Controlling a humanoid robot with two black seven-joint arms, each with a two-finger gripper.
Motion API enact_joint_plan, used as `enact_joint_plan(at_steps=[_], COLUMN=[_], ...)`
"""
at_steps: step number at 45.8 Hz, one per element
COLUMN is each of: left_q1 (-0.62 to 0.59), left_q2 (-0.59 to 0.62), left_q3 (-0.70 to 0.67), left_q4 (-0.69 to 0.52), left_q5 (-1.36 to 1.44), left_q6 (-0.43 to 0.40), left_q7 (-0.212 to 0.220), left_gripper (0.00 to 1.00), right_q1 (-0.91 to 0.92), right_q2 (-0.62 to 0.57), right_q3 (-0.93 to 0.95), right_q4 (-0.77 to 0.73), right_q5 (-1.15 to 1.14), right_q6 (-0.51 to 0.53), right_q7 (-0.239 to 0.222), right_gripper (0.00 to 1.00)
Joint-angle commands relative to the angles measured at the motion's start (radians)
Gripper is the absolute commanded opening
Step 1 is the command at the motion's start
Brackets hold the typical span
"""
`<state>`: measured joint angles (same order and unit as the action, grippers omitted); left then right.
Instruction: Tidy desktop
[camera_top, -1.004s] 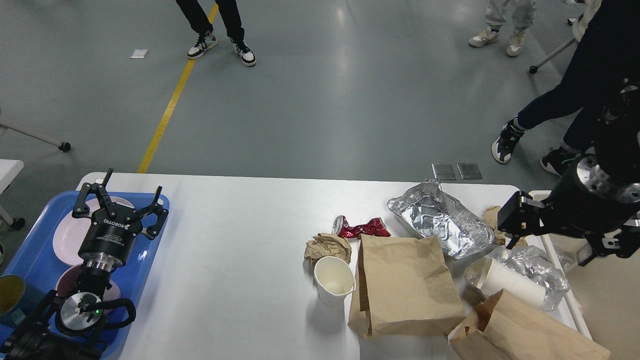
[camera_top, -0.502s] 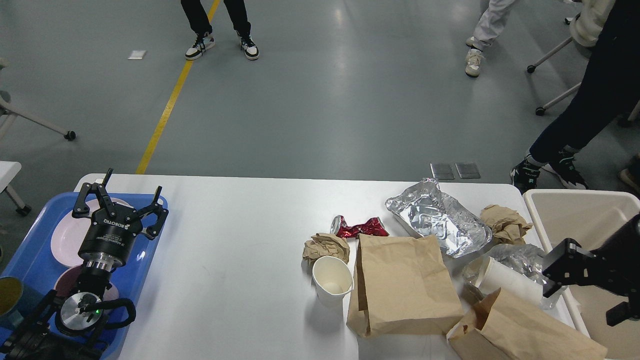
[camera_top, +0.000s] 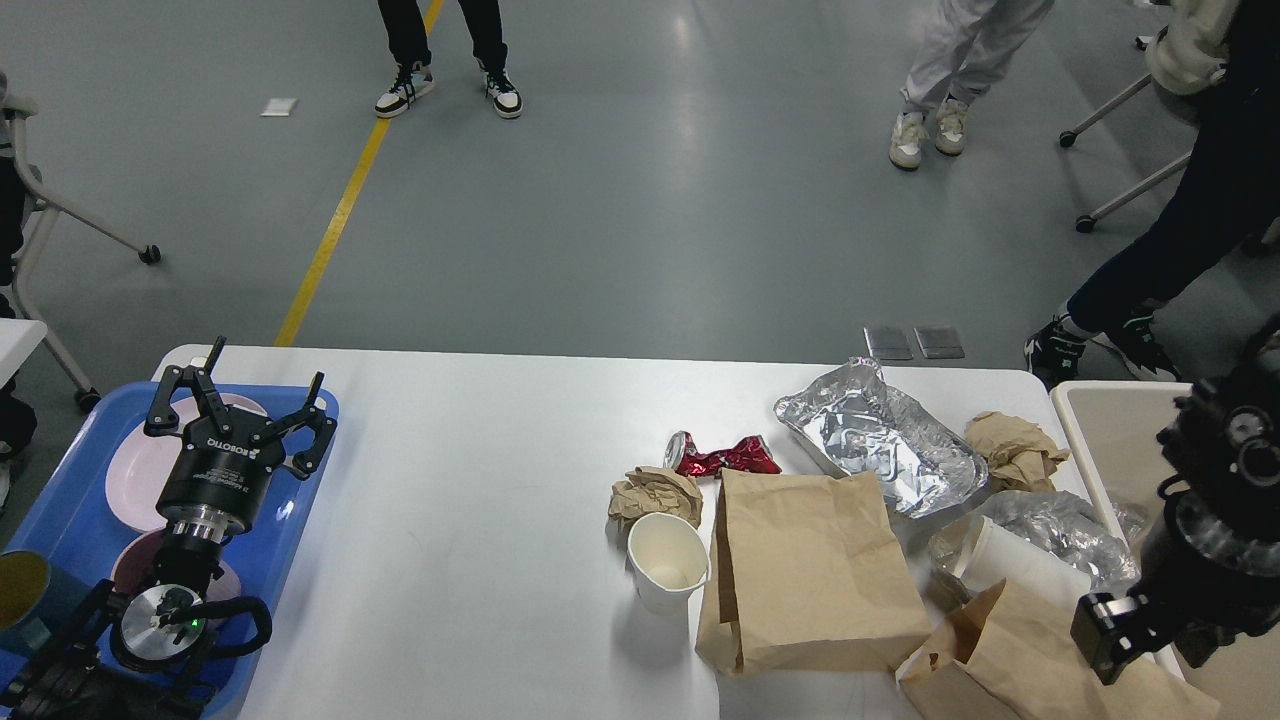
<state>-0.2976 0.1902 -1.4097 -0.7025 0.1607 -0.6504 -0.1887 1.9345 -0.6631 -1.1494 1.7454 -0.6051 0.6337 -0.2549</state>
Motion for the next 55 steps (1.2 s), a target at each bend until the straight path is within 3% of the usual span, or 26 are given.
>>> enact_joint_plan(at_steps=[1,7,13,19,23,28,36,49,55], left_q1=[0.000,0.000,0.000,0.000,0.000,0.000,0.000,0.000,0.000], left_q2=[0.000,0.000,0.000,0.000,0.000,0.000,0.000,0.000,0.000], left_q3=[0.000,0.000,0.000,0.000,0.000,0.000,0.000,0.000,0.000], left_q4=[0.000,0.000,0.000,0.000,0.000,0.000,0.000,0.000,0.000], left_q5=[0.000,0.000,0.000,0.000,0.000,0.000,0.000,0.000,0.000], left_q6=[0.000,0.000,0.000,0.000,0.000,0.000,0.000,0.000,0.000], left_q7=[0.000,0.000,0.000,0.000,0.000,0.000,0.000,0.002,0.000], left_gripper=[0.96,0.96,0.96,0.96,0.96,0.96,0.96,0.96,0.96], right_q1=[-0.025,-0.074,-0.176,-0.268,-0.342,-0.425,-0.545,-0.675,-0.704], right_q2=[0.025,0.034,0.066,0.123,0.152,0.175,0.235,0.327,0.349], right_q3=[0.036,0.076,0.126,0.119,0.109,0.109,0.109,0.111,0.111], right_q4=[0.000,0.000,-0.004,-0.029,-0.046,-0.076,-0.135,-0.257,-0.291], right_q5=[-0.007,-0.005,-0.009,-0.010,-0.013,-0.019,-0.019,-0.018,-0.013], right_q6=[0.003,0.000,-0.028,-0.189,-0.293,-0.344,-0.442,-0.497,-0.502], right_q7=[-0.001,-0.004,-0.015,-0.023,-0.070,-0.122,-0.130,-0.133,-0.133], right_gripper=[0.72,0.86,0.86,0.85,0.85,0.85,0.84,0.73,0.48])
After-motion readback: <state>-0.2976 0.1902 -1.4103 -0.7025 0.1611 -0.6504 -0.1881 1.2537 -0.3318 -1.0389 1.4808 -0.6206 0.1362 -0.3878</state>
